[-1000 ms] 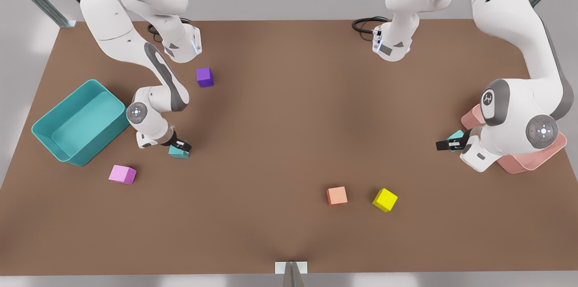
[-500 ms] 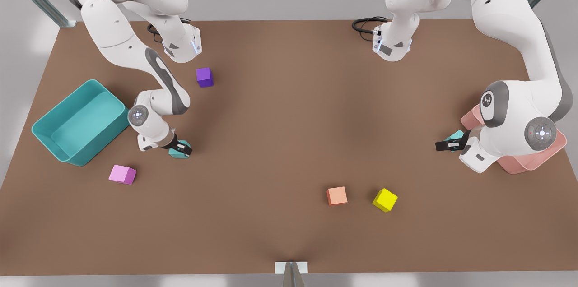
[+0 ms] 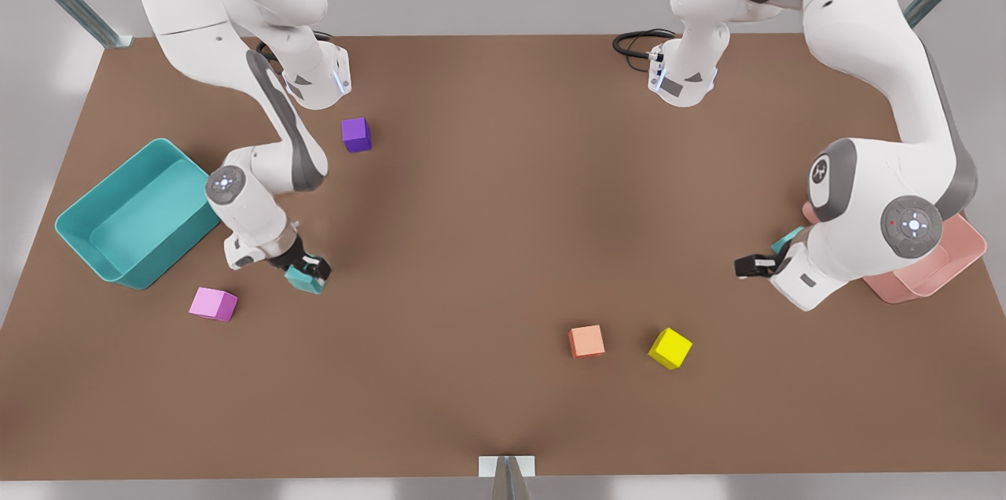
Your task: Stack the two blue cubes on top of each other
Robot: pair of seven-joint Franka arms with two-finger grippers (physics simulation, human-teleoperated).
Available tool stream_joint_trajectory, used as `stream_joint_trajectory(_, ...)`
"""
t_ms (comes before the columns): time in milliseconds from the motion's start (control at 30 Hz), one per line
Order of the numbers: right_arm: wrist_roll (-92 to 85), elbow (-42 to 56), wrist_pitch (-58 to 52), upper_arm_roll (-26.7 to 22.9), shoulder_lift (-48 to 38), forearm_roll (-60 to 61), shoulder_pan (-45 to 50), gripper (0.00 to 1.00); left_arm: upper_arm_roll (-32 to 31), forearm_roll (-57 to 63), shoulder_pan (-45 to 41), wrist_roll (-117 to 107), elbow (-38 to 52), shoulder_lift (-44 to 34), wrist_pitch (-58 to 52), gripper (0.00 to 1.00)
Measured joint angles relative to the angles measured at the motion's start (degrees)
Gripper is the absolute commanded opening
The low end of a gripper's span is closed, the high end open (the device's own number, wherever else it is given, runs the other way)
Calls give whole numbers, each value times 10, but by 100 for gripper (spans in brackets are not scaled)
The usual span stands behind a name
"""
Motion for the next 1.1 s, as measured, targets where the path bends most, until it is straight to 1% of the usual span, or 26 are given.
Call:
stream_joint_trajectory(100,-16,193,-143,9,13,-5,69,40,1,-4,1,0,0,0,1,100)
stream_joint_trajectory(133,-22,241,-182,8,22,-13,103,40,2,-4,3,1,-1,0,1,100)
stream_joint_trajectory(233,-37,343,-268,7,55,-32,217,40,2,-6,11,1,-1,-1,1,100)
stream_joint_trajectory(333,-50,455,-321,7,127,-58,334,39,3,-6,13,2,-2,1,0,100)
stream_joint_trajectory(400,-57,545,-340,5,201,-75,391,39,3,-5,13,2,-3,2,0,100)
stream_joint_trajectory(433,-61,577,-343,-6,232,-81,415,39,3,-5,14,3,-3,2,0,100)
stream_joint_trajectory(533,-72,634,-330,-51,310,-92,484,39,3,-3,18,8,-5,2,-1,100)
stream_joint_trajectory(600,-80,655,-312,-73,355,-95,522,39,3,2,32,27,-11,0,-1,100)
stream_joint_trajectory(667,-87,661,-288,-86,390,-97,541,39,0,13,44,56,-88,-67,-1,100)
stream_joint_trajectory(700,-91,662,-274,-92,406,-97,546,39,-1,20,50,79,-110,-90,-4,100)
stream_joint_trajectory(767,-98,662,-245,-104,434,-97,556,39,-1,29,64,133,-141,-114,-7,100)
stream_joint_trajectory(900,-112,663,-184,-112,477,-96,566,38,-2,38,76,251,-199,-115,18,100)
stream_joint_trajectory(967,-119,666,-157,-117,496,-95,573,38,-2,40,85,316,-244,-113,50,100)
stream_joint_trajectory(1033,-125,667,-131,-119,512,-95,576,38,-2,41,109,380,-268,-100,84,100)
stream_joint_trajectory(1067,-127,667,-120,-119,515,-96,576,75,-1,44,118,410,-280,-95,98,100)
stream_joint_trajectory(1100,-124,667,-112,-119,517,-104,576,100,-1,48,123,438,-292,-93,109,100)
